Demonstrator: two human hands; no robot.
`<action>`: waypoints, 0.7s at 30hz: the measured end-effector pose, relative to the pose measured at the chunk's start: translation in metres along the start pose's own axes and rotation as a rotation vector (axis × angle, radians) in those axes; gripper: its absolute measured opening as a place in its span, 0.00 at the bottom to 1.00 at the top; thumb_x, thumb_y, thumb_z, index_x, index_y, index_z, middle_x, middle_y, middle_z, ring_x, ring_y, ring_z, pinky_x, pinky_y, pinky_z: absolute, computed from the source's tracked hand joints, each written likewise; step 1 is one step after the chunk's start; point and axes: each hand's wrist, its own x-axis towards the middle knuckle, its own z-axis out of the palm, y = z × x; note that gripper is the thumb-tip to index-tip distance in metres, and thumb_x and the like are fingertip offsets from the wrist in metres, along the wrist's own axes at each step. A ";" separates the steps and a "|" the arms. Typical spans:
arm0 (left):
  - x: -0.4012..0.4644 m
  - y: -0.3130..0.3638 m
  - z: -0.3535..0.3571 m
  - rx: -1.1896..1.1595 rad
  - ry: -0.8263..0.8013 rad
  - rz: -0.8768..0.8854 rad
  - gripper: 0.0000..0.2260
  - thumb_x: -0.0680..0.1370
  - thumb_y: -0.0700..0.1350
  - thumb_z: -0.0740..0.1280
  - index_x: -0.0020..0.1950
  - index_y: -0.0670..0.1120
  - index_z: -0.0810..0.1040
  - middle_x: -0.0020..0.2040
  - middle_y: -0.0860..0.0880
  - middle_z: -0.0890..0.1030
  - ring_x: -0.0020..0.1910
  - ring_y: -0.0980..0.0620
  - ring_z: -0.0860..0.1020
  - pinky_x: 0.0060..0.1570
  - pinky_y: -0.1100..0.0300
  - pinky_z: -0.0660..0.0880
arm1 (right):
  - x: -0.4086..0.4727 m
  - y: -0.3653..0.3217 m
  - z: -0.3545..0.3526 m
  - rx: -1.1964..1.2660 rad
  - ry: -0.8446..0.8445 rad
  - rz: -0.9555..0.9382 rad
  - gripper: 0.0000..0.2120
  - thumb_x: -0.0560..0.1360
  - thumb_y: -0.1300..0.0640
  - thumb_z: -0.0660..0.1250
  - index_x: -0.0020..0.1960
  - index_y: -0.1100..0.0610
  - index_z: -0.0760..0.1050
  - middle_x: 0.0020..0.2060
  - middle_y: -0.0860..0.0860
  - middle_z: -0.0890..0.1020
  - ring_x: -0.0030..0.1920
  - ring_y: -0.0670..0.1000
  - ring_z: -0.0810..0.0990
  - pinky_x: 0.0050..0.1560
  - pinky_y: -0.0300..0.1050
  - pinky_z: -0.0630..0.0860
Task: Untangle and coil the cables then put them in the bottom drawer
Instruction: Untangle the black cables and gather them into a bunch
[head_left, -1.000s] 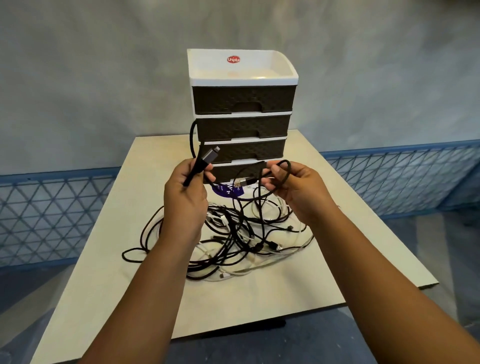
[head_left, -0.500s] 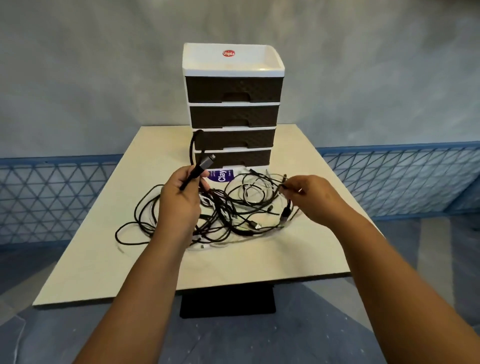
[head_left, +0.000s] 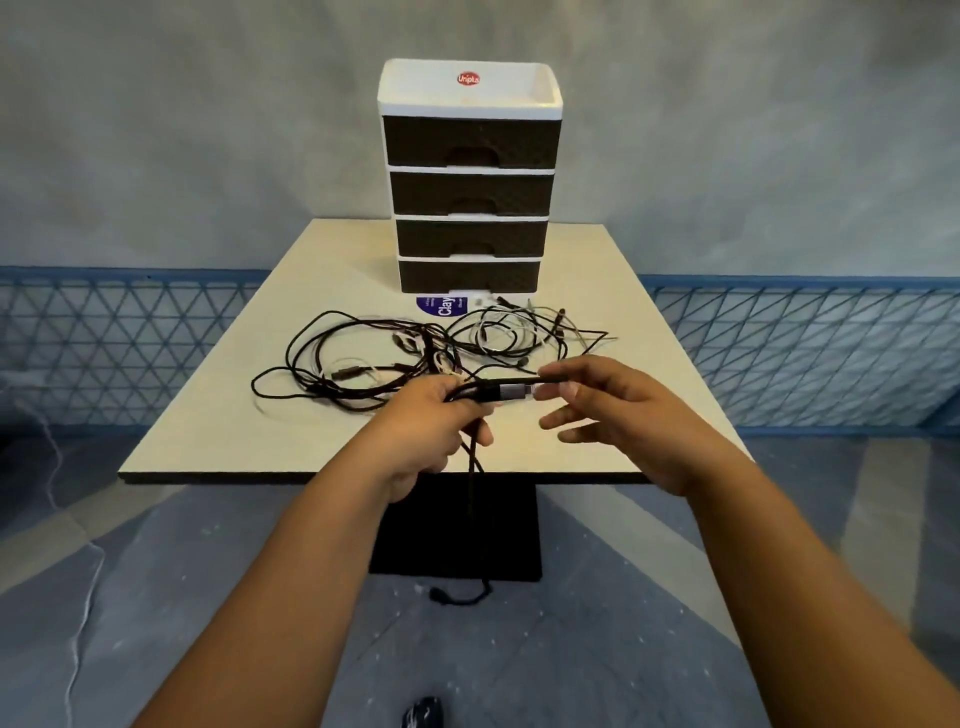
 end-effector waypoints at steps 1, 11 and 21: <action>-0.003 -0.002 0.005 0.018 -0.027 -0.028 0.05 0.81 0.44 0.64 0.47 0.45 0.76 0.29 0.49 0.79 0.22 0.57 0.59 0.20 0.66 0.52 | -0.005 -0.003 0.008 0.033 0.004 0.000 0.13 0.81 0.59 0.61 0.65 0.50 0.74 0.57 0.50 0.81 0.54 0.53 0.83 0.56 0.49 0.80; -0.033 -0.029 -0.009 0.121 -0.031 -0.017 0.15 0.76 0.41 0.72 0.61 0.49 0.74 0.53 0.48 0.76 0.40 0.52 0.73 0.31 0.63 0.65 | -0.021 0.015 0.015 -0.358 0.031 0.116 0.18 0.82 0.51 0.60 0.43 0.62 0.80 0.36 0.54 0.82 0.35 0.46 0.80 0.50 0.48 0.78; -0.054 -0.029 -0.059 0.331 -0.189 0.023 0.17 0.75 0.53 0.72 0.51 0.40 0.80 0.31 0.53 0.71 0.28 0.58 0.63 0.30 0.63 0.60 | -0.010 0.051 0.007 -0.236 0.044 0.335 0.14 0.80 0.59 0.63 0.37 0.62 0.75 0.35 0.59 0.80 0.37 0.57 0.82 0.46 0.51 0.81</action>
